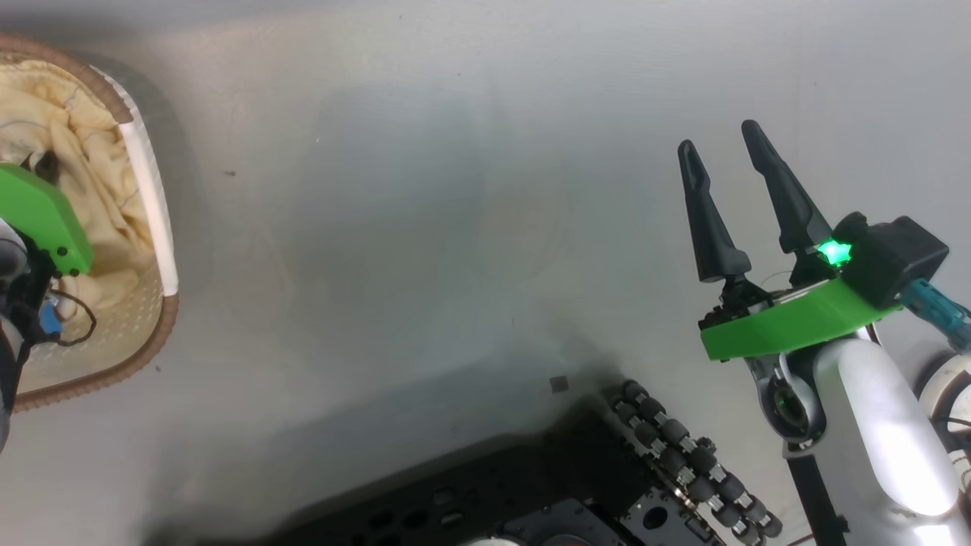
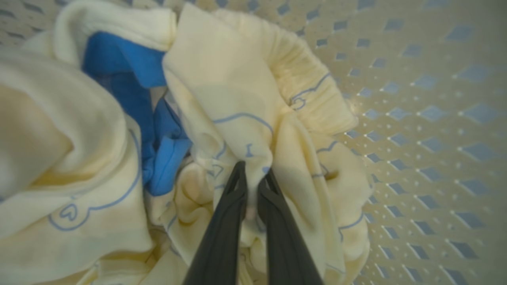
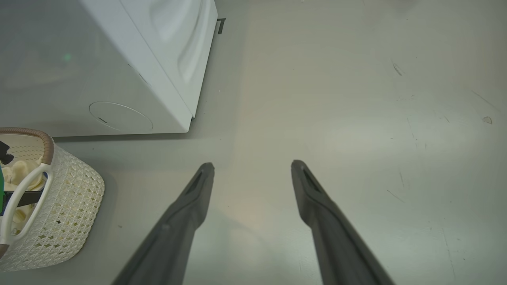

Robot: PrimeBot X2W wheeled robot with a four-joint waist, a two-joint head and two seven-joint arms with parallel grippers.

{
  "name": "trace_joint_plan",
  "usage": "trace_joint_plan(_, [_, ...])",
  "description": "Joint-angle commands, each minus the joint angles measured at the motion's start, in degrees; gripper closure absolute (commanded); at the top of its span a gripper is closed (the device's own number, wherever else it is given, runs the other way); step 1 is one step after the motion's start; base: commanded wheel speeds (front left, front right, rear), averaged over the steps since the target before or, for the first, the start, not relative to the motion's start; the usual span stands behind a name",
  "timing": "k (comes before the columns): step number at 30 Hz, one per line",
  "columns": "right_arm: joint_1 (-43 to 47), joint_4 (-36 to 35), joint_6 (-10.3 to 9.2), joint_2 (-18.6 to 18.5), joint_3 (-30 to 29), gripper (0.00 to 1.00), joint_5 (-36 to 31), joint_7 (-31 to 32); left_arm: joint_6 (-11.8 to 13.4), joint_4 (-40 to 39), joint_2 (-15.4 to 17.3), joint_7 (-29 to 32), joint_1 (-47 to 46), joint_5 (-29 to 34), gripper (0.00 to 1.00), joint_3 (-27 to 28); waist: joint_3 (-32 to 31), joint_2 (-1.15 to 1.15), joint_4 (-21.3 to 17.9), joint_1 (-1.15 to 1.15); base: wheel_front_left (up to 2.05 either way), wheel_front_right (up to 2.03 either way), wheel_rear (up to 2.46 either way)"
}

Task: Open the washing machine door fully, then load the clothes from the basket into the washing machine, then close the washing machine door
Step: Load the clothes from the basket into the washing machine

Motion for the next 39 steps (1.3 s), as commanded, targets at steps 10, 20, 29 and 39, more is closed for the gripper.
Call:
trace_joint_plan(10, [1.12,-0.81,0.0,-0.02,1.21,0.0,0.84,-0.55,0.04,-2.21,2.18,-1.22,0.79,-3.04,1.0,-1.0,-0.94,0.0,0.16,0.0,0.0,0.0,0.0])
trace_joint_plan(20, [-2.26,0.34,0.0,-0.02,1.26,0.0,0.69,-0.55,0.04,-5.81,2.97,-6.19,3.84,-7.71,1.0,-2.8,-5.38,0.0,1.35,0.0,0.0,0.0,0.0])
trace_joint_plan(29, [-2.0,2.29,0.0,-0.02,0.44,0.0,-0.5,-0.55,0.04,-6.97,2.96,-11.94,7.41,-9.28,1.0,-5.17,-12.9,0.0,4.15,0.0,0.0,0.0,0.0])
trace_joint_plan(39, [-1.15,4.04,0.0,-0.02,0.02,0.0,-0.99,-0.55,0.04,-8.58,3.21,-14.04,10.54,-8.77,1.0,-4.04,-20.3,0.0,6.71,0.0,0.0,0.0,0.0])
